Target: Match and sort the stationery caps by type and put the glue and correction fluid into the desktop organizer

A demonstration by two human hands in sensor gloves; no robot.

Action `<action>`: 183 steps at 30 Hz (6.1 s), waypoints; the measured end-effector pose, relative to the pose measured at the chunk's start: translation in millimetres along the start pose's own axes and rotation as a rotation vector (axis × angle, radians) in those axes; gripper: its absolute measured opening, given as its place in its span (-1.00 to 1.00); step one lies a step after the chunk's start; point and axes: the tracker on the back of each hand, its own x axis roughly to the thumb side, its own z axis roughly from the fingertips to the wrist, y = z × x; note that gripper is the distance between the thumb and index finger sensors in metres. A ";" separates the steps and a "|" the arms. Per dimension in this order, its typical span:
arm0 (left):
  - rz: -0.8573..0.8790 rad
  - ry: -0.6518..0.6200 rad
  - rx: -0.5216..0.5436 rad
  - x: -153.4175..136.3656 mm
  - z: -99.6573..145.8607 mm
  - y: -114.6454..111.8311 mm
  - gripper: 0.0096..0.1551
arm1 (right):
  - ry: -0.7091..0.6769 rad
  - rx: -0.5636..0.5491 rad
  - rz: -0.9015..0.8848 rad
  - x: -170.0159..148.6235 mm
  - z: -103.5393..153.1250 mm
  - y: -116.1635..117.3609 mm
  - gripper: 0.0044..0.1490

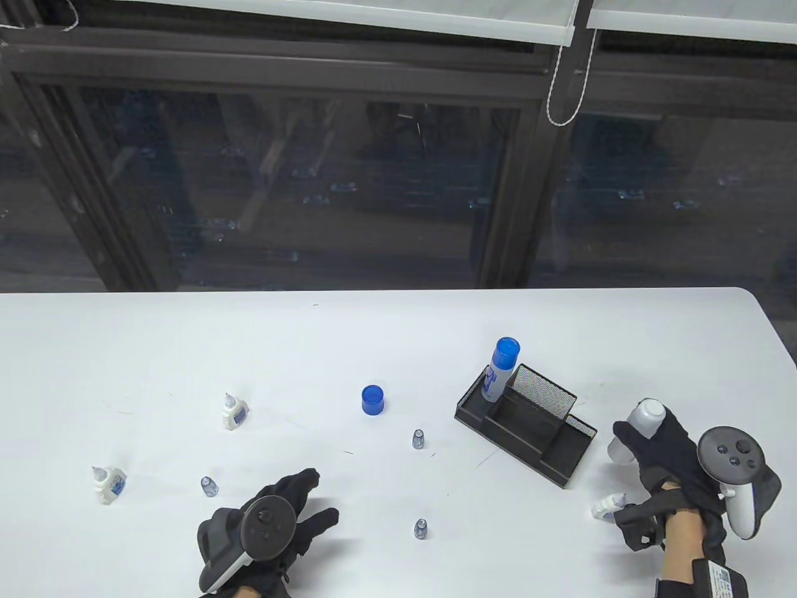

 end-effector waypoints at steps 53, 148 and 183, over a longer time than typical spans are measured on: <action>0.425 0.013 0.152 -9.6 8.8 16.6 -0.14 | -0.440 0.730 -0.110 222.6 59.1 229.2 -0.02; 0.140 -0.149 0.017 24.7 10.7 -9.1 -0.16 | -0.785 0.516 0.174 231.7 121.2 183.4 -0.19; 0.082 -0.171 0.026 37.2 12.8 -8.2 -0.16 | -0.708 0.616 0.194 224.0 120.2 181.0 -0.20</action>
